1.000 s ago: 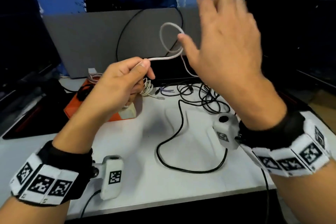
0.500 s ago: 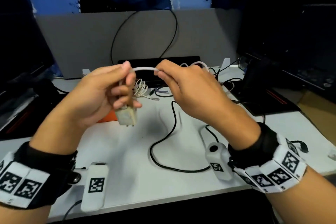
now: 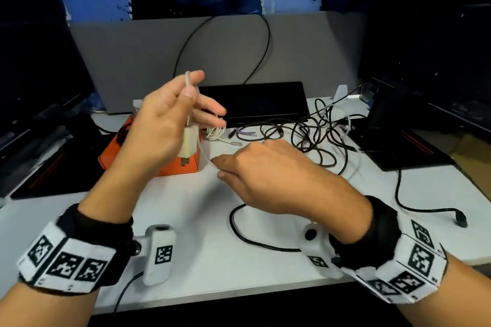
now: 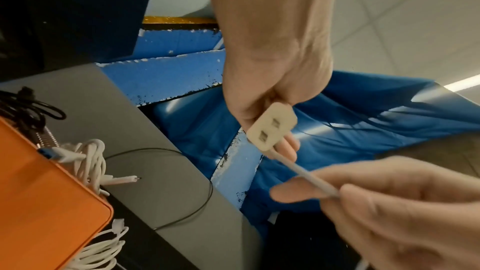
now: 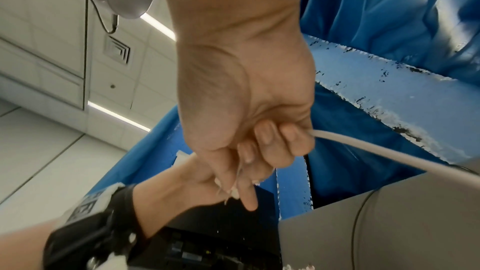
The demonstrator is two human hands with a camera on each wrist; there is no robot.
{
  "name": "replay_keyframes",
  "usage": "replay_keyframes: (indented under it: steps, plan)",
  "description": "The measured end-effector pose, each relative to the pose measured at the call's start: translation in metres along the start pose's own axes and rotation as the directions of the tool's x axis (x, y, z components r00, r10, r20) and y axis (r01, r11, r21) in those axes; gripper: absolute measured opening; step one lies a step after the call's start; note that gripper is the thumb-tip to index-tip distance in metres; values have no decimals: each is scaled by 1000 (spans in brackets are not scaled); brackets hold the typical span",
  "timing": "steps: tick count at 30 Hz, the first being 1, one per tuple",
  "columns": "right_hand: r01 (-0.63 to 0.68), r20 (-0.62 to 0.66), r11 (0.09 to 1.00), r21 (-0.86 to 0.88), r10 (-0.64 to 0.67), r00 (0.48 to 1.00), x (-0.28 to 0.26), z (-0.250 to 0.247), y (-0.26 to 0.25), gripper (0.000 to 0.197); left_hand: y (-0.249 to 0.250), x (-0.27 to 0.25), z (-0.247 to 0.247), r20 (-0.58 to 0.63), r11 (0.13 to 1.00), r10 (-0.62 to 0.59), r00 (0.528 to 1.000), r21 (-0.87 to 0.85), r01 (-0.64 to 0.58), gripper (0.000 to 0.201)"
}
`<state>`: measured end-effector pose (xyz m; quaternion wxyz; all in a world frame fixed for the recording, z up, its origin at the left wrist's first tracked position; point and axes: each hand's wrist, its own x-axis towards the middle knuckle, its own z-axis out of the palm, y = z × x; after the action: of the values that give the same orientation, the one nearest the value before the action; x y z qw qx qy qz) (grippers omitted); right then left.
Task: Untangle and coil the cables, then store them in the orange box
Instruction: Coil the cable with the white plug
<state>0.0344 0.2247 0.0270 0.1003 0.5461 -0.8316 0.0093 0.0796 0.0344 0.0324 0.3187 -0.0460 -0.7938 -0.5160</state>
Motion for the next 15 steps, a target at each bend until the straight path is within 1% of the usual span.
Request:
replay_keyframes:
  steps: [2, 3, 4, 5, 6, 7, 8, 9, 11, 13, 15]
  plan:
    - [56, -93, 993, 102, -46, 995, -3, -9, 4, 23, 0, -5, 4, 154, 990, 1, 988, 136, -22, 40]
    - [62, -178, 988, 140, -37, 983, -4, -13, 7, 20, 3, -8, 6, 247, 983, -15, 969, 182, -31, 35]
    - [46, -271, 982, 182, 5, 963, -5, -16, 10, 17, 8, -10, 8, 350, 985, -29, 936, 170, -33, 29]
    - [19, -353, 975, 220, 61, 934, -6, -19, 13, 19, 13, -12, 9, 435, 993, -35, 900, 115, -17, 30]
    - [-8, -406, 969, 246, 110, 907, -6, -20, 16, 26, 16, -13, 8, 480, 999, -40, 876, 32, 28, 36]
    - [-28, -432, 966, 256, 141, 891, -5, -20, 19, 32, 19, -13, 5, 497, 994, -53, 866, -55, 92, 36]
    - [-34, -439, 962, 269, 155, 885, -4, -20, 21, 36, 20, -13, 2, 501, 984, -61, 864, -116, 137, 33]
    - [-16, -439, 953, 301, 154, 885, -3, -19, 22, 37, 20, -12, -1, 501, 980, -52, 864, -140, 140, 33]
    - [66, -432, 915, 398, 123, 893, -1, -17, 23, 30, 18, -12, -4, 524, 984, -21, 852, -141, 111, 38]
    - [91, -392, 884, 459, 109, 914, 0, -13, 23, 24, 18, -13, -8, 561, 983, -18, 828, -140, 116, 39]
    - [90, -346, 889, 450, 81, 935, 2, -9, 23, 26, 16, -12, -14, 610, 979, -48, 791, -128, 158, 38]
